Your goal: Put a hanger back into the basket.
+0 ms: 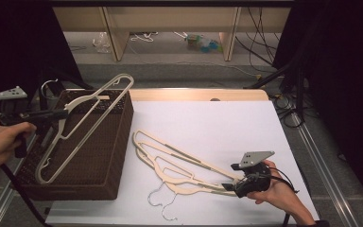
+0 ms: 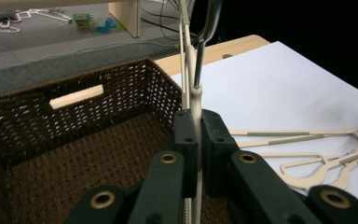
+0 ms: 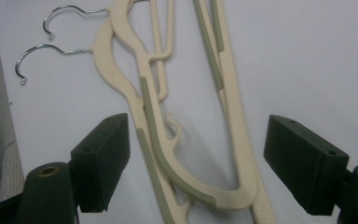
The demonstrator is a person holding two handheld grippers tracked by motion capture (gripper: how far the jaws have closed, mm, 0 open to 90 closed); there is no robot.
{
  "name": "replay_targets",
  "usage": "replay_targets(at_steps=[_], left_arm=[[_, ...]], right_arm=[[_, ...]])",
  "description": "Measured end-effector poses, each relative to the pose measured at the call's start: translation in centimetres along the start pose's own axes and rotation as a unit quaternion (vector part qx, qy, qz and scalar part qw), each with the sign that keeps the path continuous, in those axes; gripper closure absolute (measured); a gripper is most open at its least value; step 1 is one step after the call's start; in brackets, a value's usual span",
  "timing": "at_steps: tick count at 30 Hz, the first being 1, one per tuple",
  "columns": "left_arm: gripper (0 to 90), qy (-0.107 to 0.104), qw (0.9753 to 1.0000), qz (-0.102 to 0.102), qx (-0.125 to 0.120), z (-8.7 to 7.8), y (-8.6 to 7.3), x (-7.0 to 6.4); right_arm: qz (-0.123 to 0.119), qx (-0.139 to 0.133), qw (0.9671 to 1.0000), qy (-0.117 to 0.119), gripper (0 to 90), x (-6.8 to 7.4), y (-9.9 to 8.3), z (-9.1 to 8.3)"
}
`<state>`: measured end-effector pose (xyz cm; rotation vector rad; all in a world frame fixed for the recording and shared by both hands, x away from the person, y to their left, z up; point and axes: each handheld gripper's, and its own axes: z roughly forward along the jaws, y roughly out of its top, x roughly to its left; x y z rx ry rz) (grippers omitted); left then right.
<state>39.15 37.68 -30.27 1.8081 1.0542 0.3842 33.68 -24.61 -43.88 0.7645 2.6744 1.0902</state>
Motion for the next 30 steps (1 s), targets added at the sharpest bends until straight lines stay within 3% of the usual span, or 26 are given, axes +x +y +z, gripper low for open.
replay_targets(at_steps=[12,17,30], left_arm=[[85.9,0.020,0.9997,-0.011,0.011,-0.3,-1.3,1.7],[86.0,0.015,0.9995,-0.026,0.013,-0.3,-1.8,2.4],[85.9,0.007,0.9985,-0.039,0.039,1.4,-3.3,3.4]], right_arm=[[0.000,-0.001,1.0000,-0.001,23.0,0.0,0.0,-0.1],[-0.001,-0.001,1.0000,-0.001,22.9,0.0,0.0,-0.1],[0.004,0.001,1.0000,-0.001,22.1,0.0,0.0,0.0]])
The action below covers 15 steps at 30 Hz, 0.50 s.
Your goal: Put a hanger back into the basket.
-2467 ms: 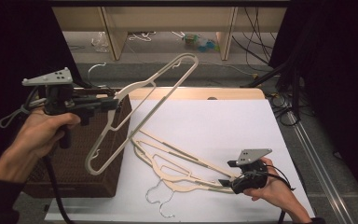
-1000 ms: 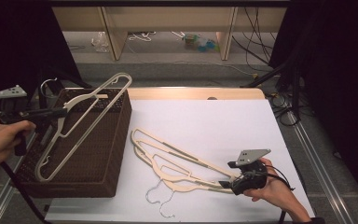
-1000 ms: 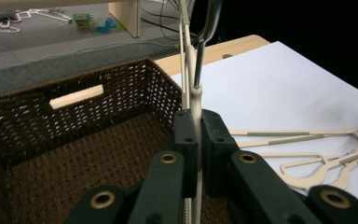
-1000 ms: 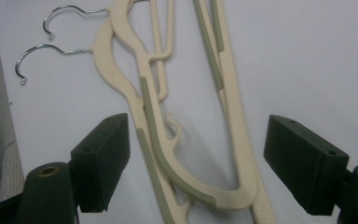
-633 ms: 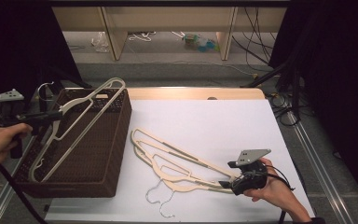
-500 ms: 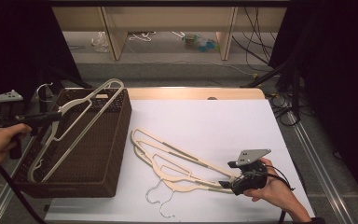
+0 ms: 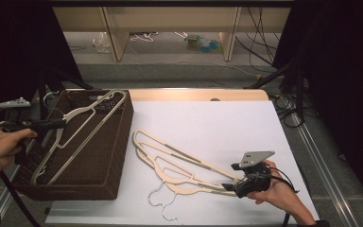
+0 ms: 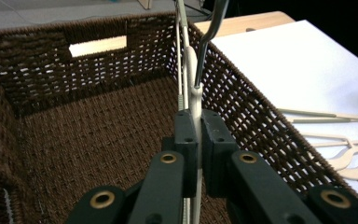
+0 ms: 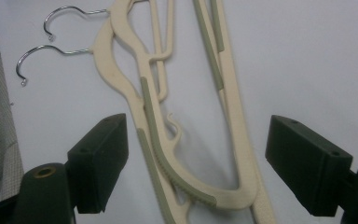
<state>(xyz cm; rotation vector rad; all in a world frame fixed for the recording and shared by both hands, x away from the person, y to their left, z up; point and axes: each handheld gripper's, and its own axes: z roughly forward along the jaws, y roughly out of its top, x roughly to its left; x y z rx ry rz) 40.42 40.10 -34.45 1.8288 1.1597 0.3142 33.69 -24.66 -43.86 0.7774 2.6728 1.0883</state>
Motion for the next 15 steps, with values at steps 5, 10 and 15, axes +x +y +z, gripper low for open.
replay_targets(at_steps=[5,10,15], left_arm=[[85.9,-0.003,0.9999,-0.004,0.012,0.9,-0.5,0.2],[85.9,0.001,0.9998,-0.011,0.018,1.6,-0.8,0.6],[85.9,0.005,0.9995,-0.017,0.025,2.2,-1.2,1.0]], right_arm=[[-0.003,-0.002,1.0000,0.001,21.9,0.0,0.0,0.0],[-0.001,-0.001,1.0000,0.001,21.6,0.0,0.0,0.0],[-0.001,-0.001,1.0000,0.002,21.0,0.1,0.0,0.1]])
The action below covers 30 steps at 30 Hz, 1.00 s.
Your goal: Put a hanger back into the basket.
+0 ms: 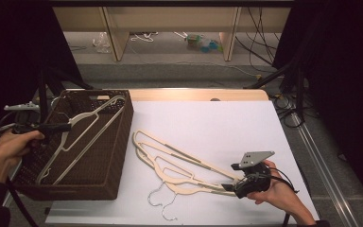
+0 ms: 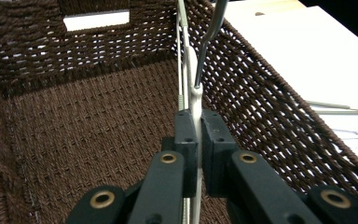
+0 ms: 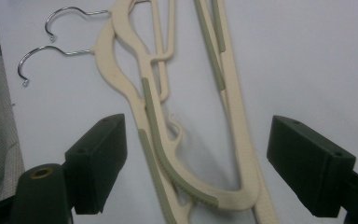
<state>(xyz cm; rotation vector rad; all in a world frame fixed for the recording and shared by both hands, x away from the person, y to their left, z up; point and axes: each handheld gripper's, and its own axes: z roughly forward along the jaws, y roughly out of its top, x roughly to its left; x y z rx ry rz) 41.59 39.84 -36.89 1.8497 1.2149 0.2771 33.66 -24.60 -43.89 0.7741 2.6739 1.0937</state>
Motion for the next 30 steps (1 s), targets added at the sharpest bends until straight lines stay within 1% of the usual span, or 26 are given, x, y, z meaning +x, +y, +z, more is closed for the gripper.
replay_targets(at_steps=[2,4,6,8,14,15,16,18,19,20,21,22,23,24,26,27,28,29,30], left_arm=[[85.8,-0.002,1.0000,-0.001,0.002,0.3,-0.1,0.0],[85.8,0.002,0.9999,0.001,0.010,0.8,-0.3,0.1],[85.8,0.004,0.9999,0.000,0.011,0.9,-0.4,0.2],[85.8,0.005,0.9999,-0.008,0.012,1.2,-0.6,0.5],[85.2,0.010,0.9998,-0.008,0.013,1.6,-0.7,0.5],[85.0,0.014,0.9998,-0.007,0.016,1.6,-0.7,0.5],[84.3,0.028,0.9994,0.000,0.021,1.6,-0.8,0.6],[83.6,0.045,0.9978,0.015,0.047,1.6,-0.9,0.6],[82.3,0.045,0.9978,0.015,0.047,1.6,-0.9,0.6],[82.3,0.050,0.9975,0.012,0.048,1.6,-1.0,0.7],[80.8,0.057,0.9975,0.006,0.041,1.7,-1.1,0.7],[80.9,0.060,0.9974,0.009,0.040,1.7,-1.2,0.8],[80.6,0.063,0.9966,0.016,0.051,1.5,-1.3,1.0],[77.2,0.068,0.9954,0.026,0.062,1.4,-1.3,1.2],[76.2,0.075,0.9949,0.021,0.063,1.3,-1.5,1.3],[74.3,0.075,0.9949,0.021,0.063,1.3,-1.5,1.3],[70.8,0.082,0.9940,0.023,0.069,1.2,-1.5,1.3],[70.8,0.091,0.9931,0.023,0.070,1.1,-1.5,1.2],[67.8,0.098,0.9920,0.029,0.074,1.0,-1.5,1.2]], right_arm=[[0.002,-0.001,1.0000,0.000,20.4,0.0,0.0,0.0],[0.002,0.000,1.0000,0.000,20.3,0.0,0.0,0.0],[0.001,-0.001,1.0000,0.000,20.3,0.0,0.0,0.0],[0.001,0.000,1.0000,0.000,20.4,0.0,0.0,0.0],[0.002,0.000,1.0000,0.000,20.3,0.0,0.0,0.0],[0.002,0.000,1.0000,0.000,20.4,0.0,0.0,0.0],[0.003,-0.001,1.0000,0.001,20.4,0.0,0.0,0.0],[0.003,-0.001,1.0000,0.001,20.4,0.0,0.0,0.0],[0.003,-0.001,1.0000,0.001,20.4,0.0,0.0,0.0],[0.002,-0.001,1.0000,0.001,20.4,0.0,0.0,0.0],[0.003,0.000,1.0000,0.001,20.4,0.0,0.0,0.0],[0.002,0.000,1.0000,0.001,20.4,0.0,0.0,0.0],[0.003,0.000,1.0000,0.001,20.4,0.0,0.0,0.0],[0.003,0.000,1.0000,0.001,20.4,0.0,0.0,0.0],[0.003,0.000,1.0000,0.001,20.4,0.0,0.0,0.0],[0.003,0.000,1.0000,0.001,20.4,0.0,0.0,0.0],[0.004,0.000,1.0000,0.001,20.4,-0.1,-0.1,0.0],[0.004,0.000,1.0000,0.001,20.4,-0.1,-0.1,0.0],[0.006,0.001,1.0000,0.001,20.4,0.0,0.0,0.0]])
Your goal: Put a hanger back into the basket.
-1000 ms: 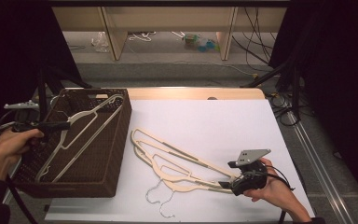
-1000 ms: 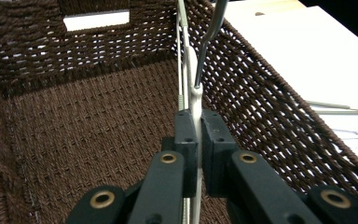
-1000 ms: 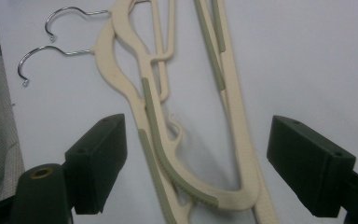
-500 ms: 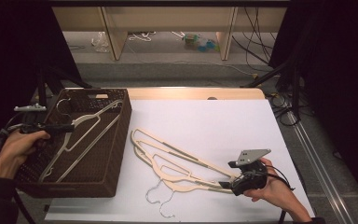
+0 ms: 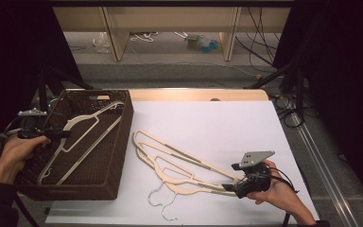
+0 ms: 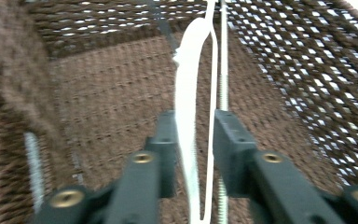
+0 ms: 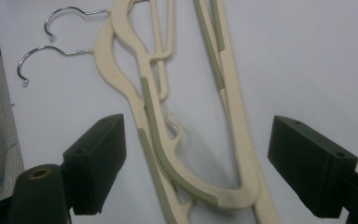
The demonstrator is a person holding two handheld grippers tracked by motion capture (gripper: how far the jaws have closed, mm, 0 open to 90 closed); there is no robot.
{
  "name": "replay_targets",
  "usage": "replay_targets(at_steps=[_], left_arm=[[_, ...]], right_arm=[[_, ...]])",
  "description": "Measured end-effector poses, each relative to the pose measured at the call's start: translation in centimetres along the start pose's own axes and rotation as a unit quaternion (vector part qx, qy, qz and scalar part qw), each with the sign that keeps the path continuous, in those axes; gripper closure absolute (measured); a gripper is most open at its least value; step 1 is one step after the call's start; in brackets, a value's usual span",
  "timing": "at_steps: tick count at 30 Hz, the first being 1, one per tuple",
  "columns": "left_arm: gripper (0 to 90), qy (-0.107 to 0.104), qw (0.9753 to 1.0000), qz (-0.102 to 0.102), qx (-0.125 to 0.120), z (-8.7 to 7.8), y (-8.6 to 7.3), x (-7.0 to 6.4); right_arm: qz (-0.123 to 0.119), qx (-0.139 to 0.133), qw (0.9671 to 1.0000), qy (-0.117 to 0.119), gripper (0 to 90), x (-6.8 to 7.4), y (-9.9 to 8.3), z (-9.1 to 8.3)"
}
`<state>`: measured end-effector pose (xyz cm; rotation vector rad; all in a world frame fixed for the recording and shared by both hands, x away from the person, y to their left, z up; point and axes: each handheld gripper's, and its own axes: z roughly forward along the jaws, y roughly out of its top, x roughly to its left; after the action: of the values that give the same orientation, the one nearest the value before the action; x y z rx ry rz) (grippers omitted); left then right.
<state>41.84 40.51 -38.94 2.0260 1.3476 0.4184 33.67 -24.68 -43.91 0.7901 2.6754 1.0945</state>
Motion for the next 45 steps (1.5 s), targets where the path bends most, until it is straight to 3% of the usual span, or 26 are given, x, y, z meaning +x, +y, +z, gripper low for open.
replay_targets(at_steps=[1,4,7,9,14,17,18,19,20,21,24,27,28,29,30,34,37,39,43,44,45], left_arm=[[67.8,0.000,1.0000,0.007,0.002,-0.1,0.0,0.0],[62.6,0.011,0.9999,0.002,-0.002,-0.2,0.0,-0.1],[53.9,0.030,0.9992,-0.020,-0.019,-0.6,0.1,-0.4],[45.6,0.039,0.9975,-0.038,-0.045,-1.4,0.4,-0.7],[40.8,0.042,0.9950,-0.043,-0.079,-2.6,0.7,-1.8],[37.0,0.030,0.9925,-0.041,-0.112,-3.8,1.0,-3.7],[36.2,0.030,0.9925,-0.041,-0.112,-3.8,1.0,-3.7],[36.2,0.030,0.9922,-0.034,-0.116,-4.2,1.0,-4.4],[35.4,0.025,0.9910,-0.023,-0.129,-4.7,1.0,-5.9],[34.8,0.025,0.9910,-0.023,-0.129,-4.7,1.0,-5.9],[32.9,0.009,0.9892,0.000,-0.146,-5.3,0.7,-8.4],[31.1,-0.011,0.9865,0.005,-0.163,-5.4,0.5,-11.1],[29.5,-0.034,0.9846,0.010,-0.171,-5.2,0.3,-13.0],[29.5,-0.034,0.9846,0.010,-0.171,-5.2,0.3,-13.0],[29.5,-0.042,0.9841,0.012,-0.172,-4.9,0.2,-14.1],[28.6,-0.053,0.9800,0.060,-0.182,-4.1,0.0,-18.0],[28.5,-0.080,0.9774,0.069,-0.183,-3.6,-0.3,-20.5],[28.2,-0.093,0.9748,0.086,-0.184,-3.1,-0.5,-21.9],[27.6,-0.116,0.9716,0.101,-0.180,-1.8,-1.2,-24.1],[27.1,-0.118,0.9722,0.096,-0.178,-1.5,-1.4,-24.6],[27.0,-0.124,0.9712,0.101,-0.176,-1.1,-1.7,-25.0]], right_arm=[[0.000,0.000,1.0000,0.000,20.4,0.0,0.0,0.0],[-0.003,-0.001,1.0000,0.001,20.4,0.0,0.0,0.0],[-0.002,0.000,1.0000,0.000,20.4,0.0,0.0,0.0],[-0.002,-0.001,1.0000,0.000,20.4,0.0,0.0,0.0],[0.000,0.000,1.0000,0.001,20.4,0.0,0.0,0.0],[-0.002,-0.003,1.0000,-0.001,20.4,-0.1,0.0,-0.1],[-0.002,-0.003,1.0000,-0.001,20.4,-0.1,0.0,-0.1],[-0.002,-0.004,1.0000,-0.001,20.4,-0.1,0.1,-0.1],[-0.002,-0.005,1.0000,-0.003,20.4,0.0,0.1,-0.1],[-0.002,-0.005,1.0000,-0.003,20.4,0.0,0.1,-0.1],[-0.003,-0.005,1.0000,-0.004,20.4,0.0,0.1,-0.1],[0.000,-0.003,1.0000,-0.002,20.4,0.0,0.1,-0.1],[-0.005,-0.005,1.0000,-0.004,20.4,0.1,0.2,0.0],[-0.005,-0.005,1.0000,-0.004,20.4,0.1,0.2,0.0],[-0.006,-0.010,0.9999,-0.004,20.4,0.2,0.2,0.1],[-0.014,-0.009,0.9999,0.000,20.5,0.4,0.4,0.0],[-0.016,-0.010,0.9998,0.002,20.5,0.6,0.5,0.1],[-0.021,-0.009,0.9997,0.004,21.2,0.7,0.5,0.3],[-0.023,-0.013,0.9997,-0.002,21.3,0.9,0.5,0.7],[-0.024,-0.011,0.9996,-0.001,21.5,0.9,0.5,0.8],[-0.026,-0.002,0.9997,0.004,21.9,1.0,0.6,0.7]])
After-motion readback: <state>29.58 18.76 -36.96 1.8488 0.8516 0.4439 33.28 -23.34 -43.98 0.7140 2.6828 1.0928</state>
